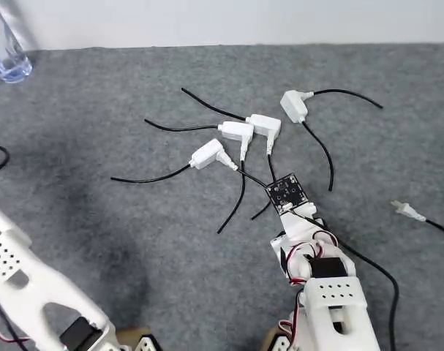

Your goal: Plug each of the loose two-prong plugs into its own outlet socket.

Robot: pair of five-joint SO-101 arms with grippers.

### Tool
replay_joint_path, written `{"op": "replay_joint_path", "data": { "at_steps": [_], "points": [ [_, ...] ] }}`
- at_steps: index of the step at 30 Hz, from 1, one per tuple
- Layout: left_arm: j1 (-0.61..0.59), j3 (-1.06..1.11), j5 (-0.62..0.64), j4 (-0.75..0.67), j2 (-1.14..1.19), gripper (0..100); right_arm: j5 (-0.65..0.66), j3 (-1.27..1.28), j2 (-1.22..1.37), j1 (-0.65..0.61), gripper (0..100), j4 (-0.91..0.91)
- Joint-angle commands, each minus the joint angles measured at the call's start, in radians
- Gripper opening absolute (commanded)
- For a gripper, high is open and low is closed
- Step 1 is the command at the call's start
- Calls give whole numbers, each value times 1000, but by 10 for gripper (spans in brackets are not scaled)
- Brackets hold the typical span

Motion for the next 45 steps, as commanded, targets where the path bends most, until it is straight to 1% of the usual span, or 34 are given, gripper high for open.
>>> {"op": "replay_joint_path", "data": {
  "at_steps": [1,8,12,16,19,23,28,31,35,38,42,45],
  "points": [
    [31,-35,169,23,-181,12,11,-8,-15,-7,220,-21],
    [57,-33,365,23,-364,12,11,-8,-15,-7,220,-21],
    [72,-19,427,23,-462,12,11,-8,-15,-5,220,-21],
    [78,35,519,23,-606,13,11,-8,-15,-5,220,-21],
    [98,59,646,23,-733,13,11,-8,-15,-5,220,-21],
    [103,108,855,23,-891,13,11,-8,-15,-5,220,-21],
    [104,277,1076,23,-1059,13,11,-8,-15,-4,220,-21],
    [114,423,1175,23,-1160,13,11,-8,-15,-4,220,-21],
    [209,690,1197,21,-1310,13,11,-8,-15,-4,220,-21],
    [315,918,1185,20,-1433,13,11,-8,-15,-4,220,-21],
    [476,1204,1105,-9,-1587,13,11,-8,-15,-4,220,-21],
    [574,1395,1026,-52,-1697,13,11,-8,-15,-4,220,-21]
  ]
}}
